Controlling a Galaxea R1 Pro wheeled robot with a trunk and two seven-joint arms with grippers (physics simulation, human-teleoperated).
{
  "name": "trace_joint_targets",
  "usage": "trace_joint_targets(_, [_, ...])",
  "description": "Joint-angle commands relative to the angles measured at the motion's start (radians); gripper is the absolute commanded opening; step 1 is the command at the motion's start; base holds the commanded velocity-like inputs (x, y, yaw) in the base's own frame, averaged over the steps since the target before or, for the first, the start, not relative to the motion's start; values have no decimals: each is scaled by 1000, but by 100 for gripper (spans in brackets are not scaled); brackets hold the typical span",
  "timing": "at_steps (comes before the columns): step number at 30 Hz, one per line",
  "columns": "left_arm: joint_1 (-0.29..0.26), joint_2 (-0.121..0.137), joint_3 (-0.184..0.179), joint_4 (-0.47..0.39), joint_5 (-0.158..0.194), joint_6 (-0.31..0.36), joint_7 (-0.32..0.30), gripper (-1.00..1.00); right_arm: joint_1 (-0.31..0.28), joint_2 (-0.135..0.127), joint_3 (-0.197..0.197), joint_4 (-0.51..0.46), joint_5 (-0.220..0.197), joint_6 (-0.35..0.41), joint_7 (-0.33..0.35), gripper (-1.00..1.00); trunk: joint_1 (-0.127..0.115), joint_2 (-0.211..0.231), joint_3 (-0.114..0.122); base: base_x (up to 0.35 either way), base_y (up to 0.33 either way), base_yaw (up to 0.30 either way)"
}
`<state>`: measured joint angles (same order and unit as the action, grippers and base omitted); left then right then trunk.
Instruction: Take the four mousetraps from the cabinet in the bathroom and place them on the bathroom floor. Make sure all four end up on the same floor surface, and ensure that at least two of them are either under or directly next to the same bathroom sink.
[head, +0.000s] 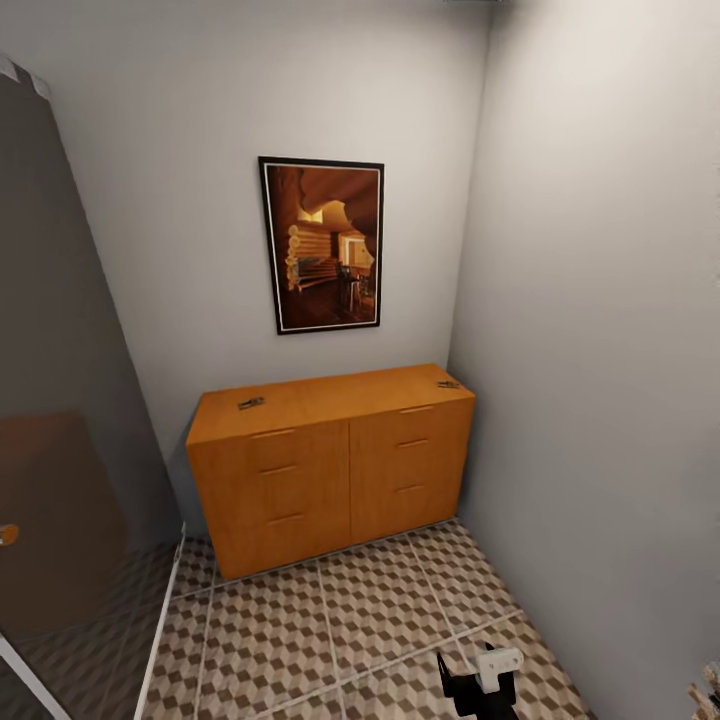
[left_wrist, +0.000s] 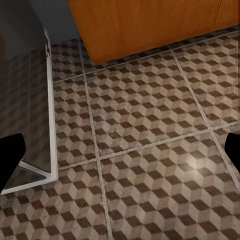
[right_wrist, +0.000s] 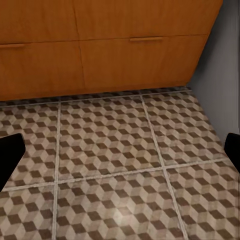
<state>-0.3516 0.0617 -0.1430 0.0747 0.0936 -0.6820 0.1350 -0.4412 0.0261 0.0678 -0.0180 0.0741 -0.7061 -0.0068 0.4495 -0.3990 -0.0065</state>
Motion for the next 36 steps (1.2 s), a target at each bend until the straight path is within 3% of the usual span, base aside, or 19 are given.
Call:
trace_joint_targets(1, [-1, 0, -9, 4, 9, -6, 0, 100, -1, 0, 6, 1, -2, -3, -1, 100, 0, -1, 0, 0, 0, -115])
trace_joint_targets(21, [-1, 0, -9, 4, 9, -6, 0, 100, -1, 0, 6, 1, -2, -3, -1, 100, 0, -1, 5, 7, 93, -56])
trace_joint_targets(36, [-1, 0, -9, 4, 9, -6, 0, 100, -1, 0, 6, 1, -2, -3, -1, 100, 0, -1, 5, 167, 91, 0])
